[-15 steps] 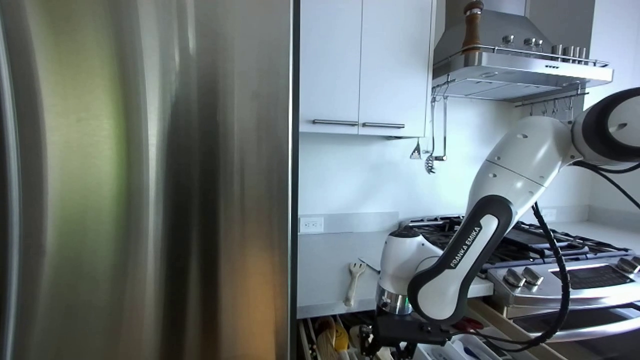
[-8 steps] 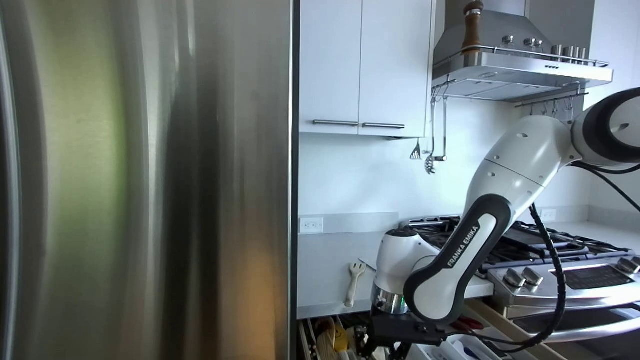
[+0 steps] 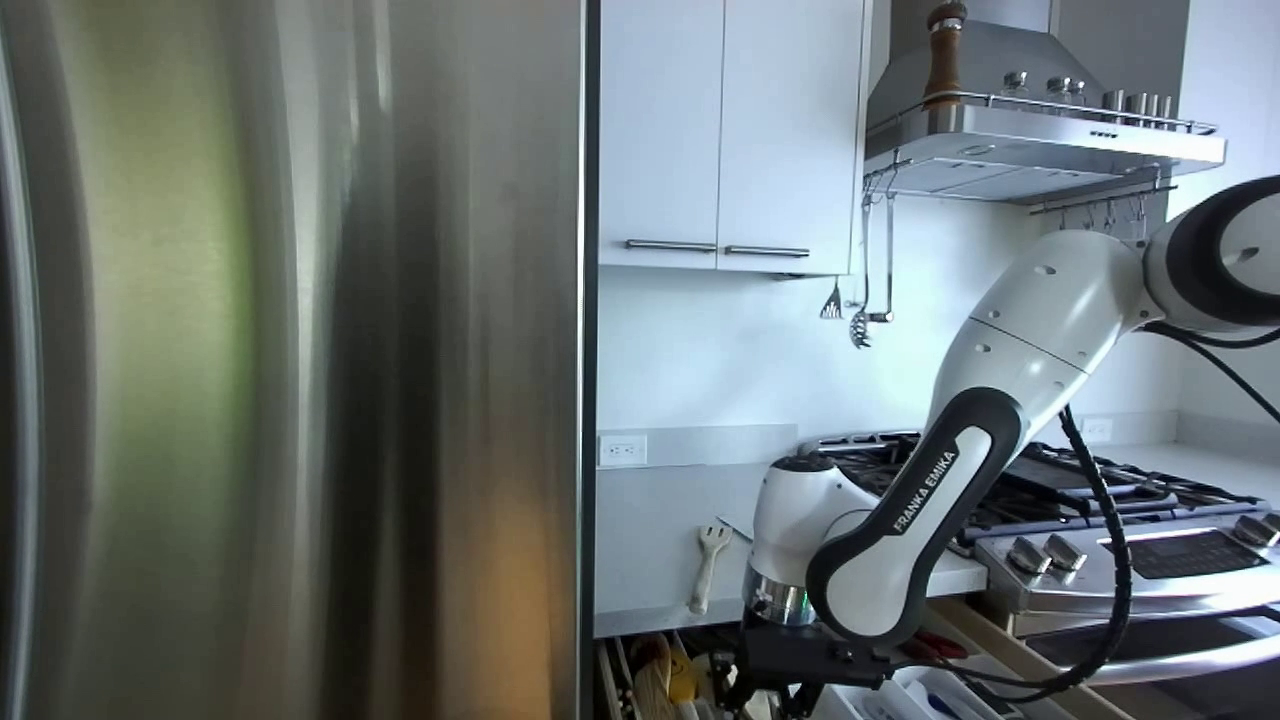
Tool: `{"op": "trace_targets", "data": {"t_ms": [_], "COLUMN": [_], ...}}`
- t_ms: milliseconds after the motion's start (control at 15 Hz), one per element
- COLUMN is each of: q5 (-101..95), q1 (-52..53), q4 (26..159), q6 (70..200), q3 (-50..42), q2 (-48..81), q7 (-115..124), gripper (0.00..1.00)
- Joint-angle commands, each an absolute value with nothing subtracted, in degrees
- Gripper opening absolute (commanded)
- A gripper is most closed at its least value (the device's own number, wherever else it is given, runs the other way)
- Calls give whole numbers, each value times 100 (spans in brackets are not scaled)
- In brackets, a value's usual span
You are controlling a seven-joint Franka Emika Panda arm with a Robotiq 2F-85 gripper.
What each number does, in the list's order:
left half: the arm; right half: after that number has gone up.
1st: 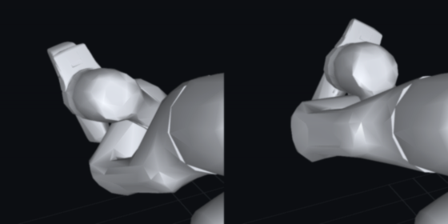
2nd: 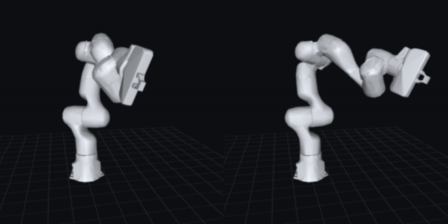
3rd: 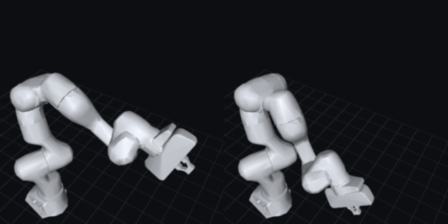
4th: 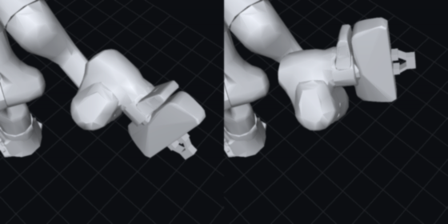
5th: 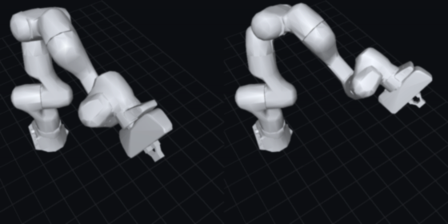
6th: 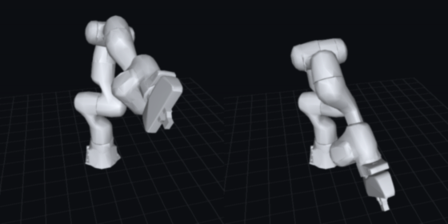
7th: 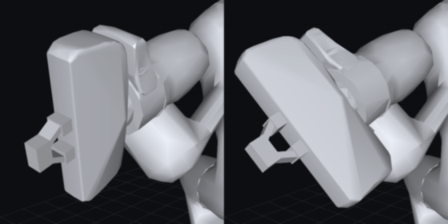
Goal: Pick up one wooden spoon from the open drawer and put it on the kitchen counter
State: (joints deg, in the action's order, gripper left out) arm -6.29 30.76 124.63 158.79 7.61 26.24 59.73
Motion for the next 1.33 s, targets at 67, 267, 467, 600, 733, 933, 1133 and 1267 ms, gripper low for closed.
{"op": "trace_targets", "data": {"t_ms": [67, 267, 467, 600, 733, 933, 1133, 1267], "q5": [-719, -674, -623, -543, -511, -437, -345, -360], "q1": [3244, 3198, 3143, 3083, 3059, 3020, 3004, 3038], "q4": [12561, 12581, 12618, 12617, 12594, 12605, 12631, 12665], "q6": [15726, 15778, 15839, 15888, 15939, 16017, 16081, 16087], "q3": [515, 527, 579, 665, 725, 825, 881, 827], "q2": [2563, 2598, 2600, 2612, 2628, 2608, 2580, 2556], "q7": [6088, 6013, 5937, 5830, 5732, 5580, 5444, 5438], "gripper": [60, 60, 63, 63, 63, 62, 63, 61]}}
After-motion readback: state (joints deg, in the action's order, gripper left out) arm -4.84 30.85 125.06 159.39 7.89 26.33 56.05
